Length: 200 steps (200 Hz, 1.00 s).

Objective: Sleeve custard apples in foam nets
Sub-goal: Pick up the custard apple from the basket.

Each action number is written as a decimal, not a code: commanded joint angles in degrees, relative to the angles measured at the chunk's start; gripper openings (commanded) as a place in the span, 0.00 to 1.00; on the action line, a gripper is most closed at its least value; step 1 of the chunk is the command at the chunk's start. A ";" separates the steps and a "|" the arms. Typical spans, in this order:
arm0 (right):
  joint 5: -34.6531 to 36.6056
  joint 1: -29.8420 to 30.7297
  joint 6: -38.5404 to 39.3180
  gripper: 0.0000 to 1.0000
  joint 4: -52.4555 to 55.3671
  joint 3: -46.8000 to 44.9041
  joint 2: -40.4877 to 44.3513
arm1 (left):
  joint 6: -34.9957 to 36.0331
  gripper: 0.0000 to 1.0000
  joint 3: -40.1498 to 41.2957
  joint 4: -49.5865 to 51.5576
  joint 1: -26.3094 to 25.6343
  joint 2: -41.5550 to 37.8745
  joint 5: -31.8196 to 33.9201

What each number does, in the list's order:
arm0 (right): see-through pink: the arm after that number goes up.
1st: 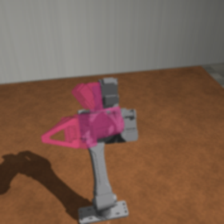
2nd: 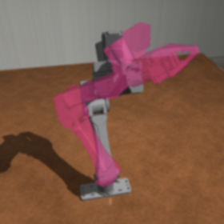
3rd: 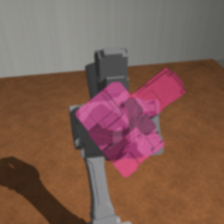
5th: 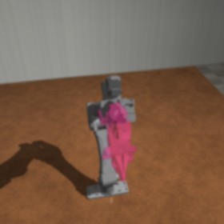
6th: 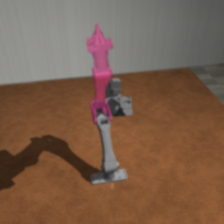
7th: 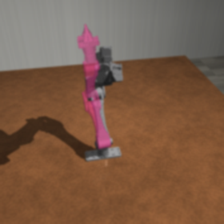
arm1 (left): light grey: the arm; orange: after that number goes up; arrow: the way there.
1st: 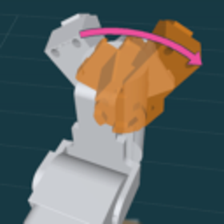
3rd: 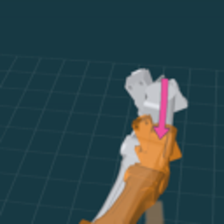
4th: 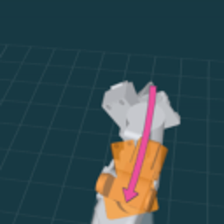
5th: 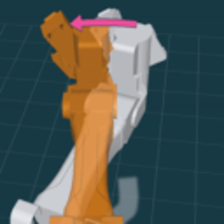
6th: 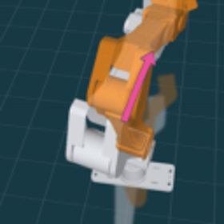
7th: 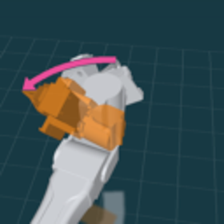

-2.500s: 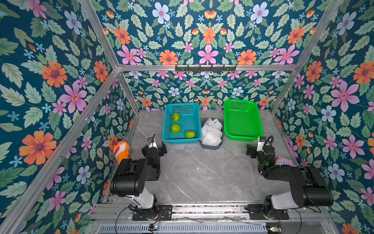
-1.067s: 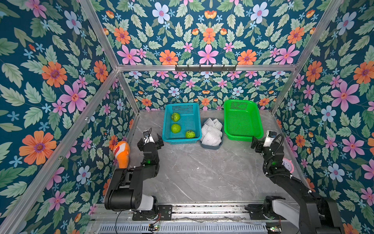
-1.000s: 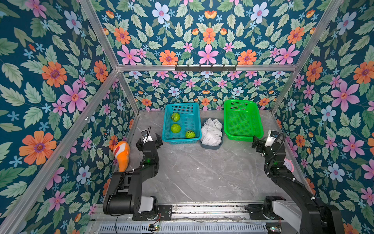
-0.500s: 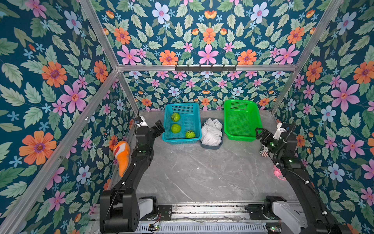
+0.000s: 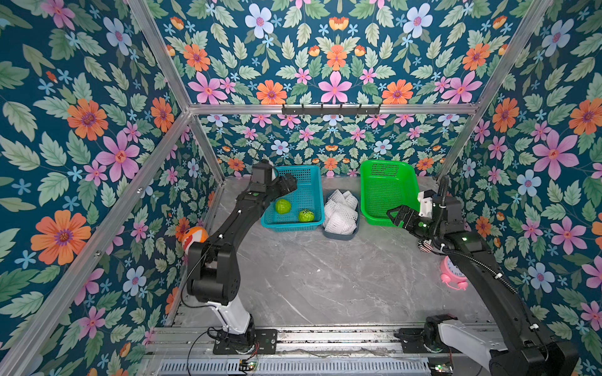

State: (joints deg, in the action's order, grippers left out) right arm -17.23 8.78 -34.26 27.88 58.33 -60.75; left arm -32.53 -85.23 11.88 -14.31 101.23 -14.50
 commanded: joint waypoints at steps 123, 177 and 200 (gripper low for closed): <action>-0.62 1.23 -2.13 0.99 -0.60 -6.62 7.09 | 8.83 0.97 -17.51 27.31 -9.03 21.92 8.23; -1.00 1.17 -3.00 0.99 -1.55 -7.90 7.14 | 8.80 0.96 -17.98 27.46 -10.57 24.82 8.26; -0.80 1.16 -3.22 0.98 -1.59 -8.15 7.71 | 8.97 0.91 -17.87 27.66 -10.64 25.57 9.38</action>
State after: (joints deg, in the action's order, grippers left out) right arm -17.78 9.96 -36.29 27.18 50.37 -53.60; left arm -24.05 -102.91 38.24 -24.84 126.39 -6.52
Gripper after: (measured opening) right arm 0.986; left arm 0.928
